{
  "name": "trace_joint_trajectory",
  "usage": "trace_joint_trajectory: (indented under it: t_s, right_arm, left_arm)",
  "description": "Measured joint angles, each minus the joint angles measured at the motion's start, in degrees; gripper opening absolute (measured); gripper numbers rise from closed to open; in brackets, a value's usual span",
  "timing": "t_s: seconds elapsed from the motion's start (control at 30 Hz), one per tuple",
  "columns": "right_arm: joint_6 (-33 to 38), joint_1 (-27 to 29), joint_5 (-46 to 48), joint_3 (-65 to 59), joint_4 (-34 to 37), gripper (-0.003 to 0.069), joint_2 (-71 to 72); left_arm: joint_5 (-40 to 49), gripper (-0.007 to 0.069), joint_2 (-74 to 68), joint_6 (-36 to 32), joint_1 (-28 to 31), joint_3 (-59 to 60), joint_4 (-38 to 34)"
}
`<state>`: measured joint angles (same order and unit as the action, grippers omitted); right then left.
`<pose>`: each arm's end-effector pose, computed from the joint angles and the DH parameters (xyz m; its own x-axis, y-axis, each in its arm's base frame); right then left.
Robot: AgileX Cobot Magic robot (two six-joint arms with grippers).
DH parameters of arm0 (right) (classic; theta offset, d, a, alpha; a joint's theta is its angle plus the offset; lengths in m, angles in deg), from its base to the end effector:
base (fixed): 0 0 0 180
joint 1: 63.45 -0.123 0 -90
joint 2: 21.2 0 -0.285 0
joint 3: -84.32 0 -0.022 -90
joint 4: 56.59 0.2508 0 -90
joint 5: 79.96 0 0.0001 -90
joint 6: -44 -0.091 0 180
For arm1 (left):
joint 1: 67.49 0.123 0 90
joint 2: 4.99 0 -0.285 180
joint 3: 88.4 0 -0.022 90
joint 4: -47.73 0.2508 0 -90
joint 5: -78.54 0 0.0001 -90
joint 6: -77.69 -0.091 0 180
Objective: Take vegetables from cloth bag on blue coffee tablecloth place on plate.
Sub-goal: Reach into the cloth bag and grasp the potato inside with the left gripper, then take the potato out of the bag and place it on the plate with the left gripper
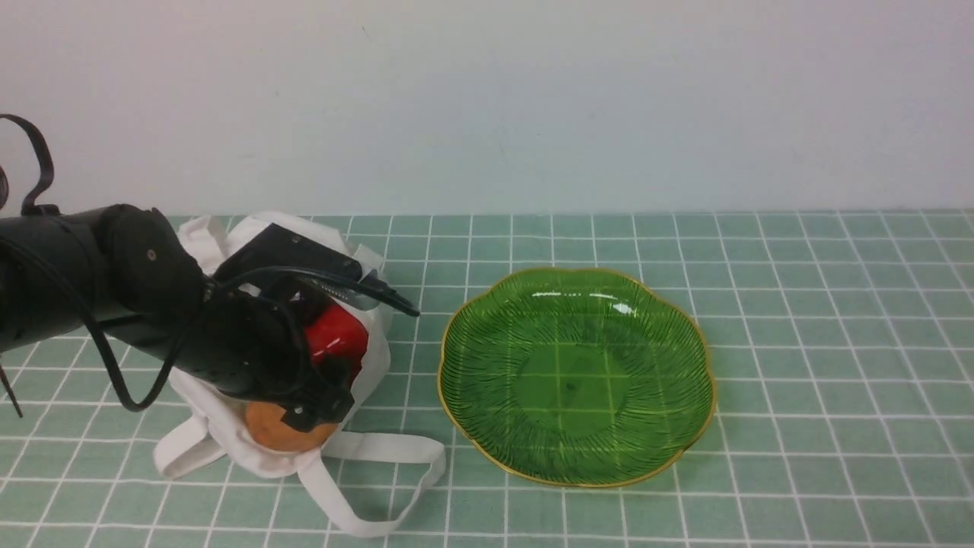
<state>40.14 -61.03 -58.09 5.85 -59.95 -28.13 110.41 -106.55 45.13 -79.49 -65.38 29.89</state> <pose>0.0520 -0.0042 0.1724 -0.2952 0.0254 -0.9551 0.0669 0.9977 0.0059 0.3038 -0.0796 0.1964 -0.7672 0.4627 -0.4442 0.5230 0.8522 -0.0157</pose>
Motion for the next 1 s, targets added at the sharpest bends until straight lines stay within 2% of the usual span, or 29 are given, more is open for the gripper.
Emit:
trace_joint_trajectory:
  t_s: [0.07, 0.23, 0.57, 0.83, 1.0]
  right_arm:
    - [0.0, 0.0, 0.0, 0.0, 0.0, -0.0010, 0.0]
    - [0.0, 0.0, 0.0, 0.0, 0.0, -0.0010, 0.0]
    - [0.0, 0.0, 0.0, 0.0, 0.0, -0.0010, 0.0]
    - [0.0, 0.0, 0.0, 0.0, 0.0, -0.0010, 0.0]
    - [0.0, 0.0, 0.0, 0.0, 0.0, -0.0010, 0.0]
  left_arm:
    - [-0.2, 0.0667, -0.3, 0.1, 0.0, 0.0, 0.1]
    - [-0.3, 0.0559, -0.8, 0.3, -0.1, 0.0, 0.3]
    - [1.0, 0.0558, -0.6, 0.4, -0.1, -0.2, 0.2]
    - [1.9, 0.0558, 7.2, 0.4, -0.1, -0.2, -1.6]
    - [2.5, 0.0558, 13.5, -0.6, -0.5, -0.2, -8.9]
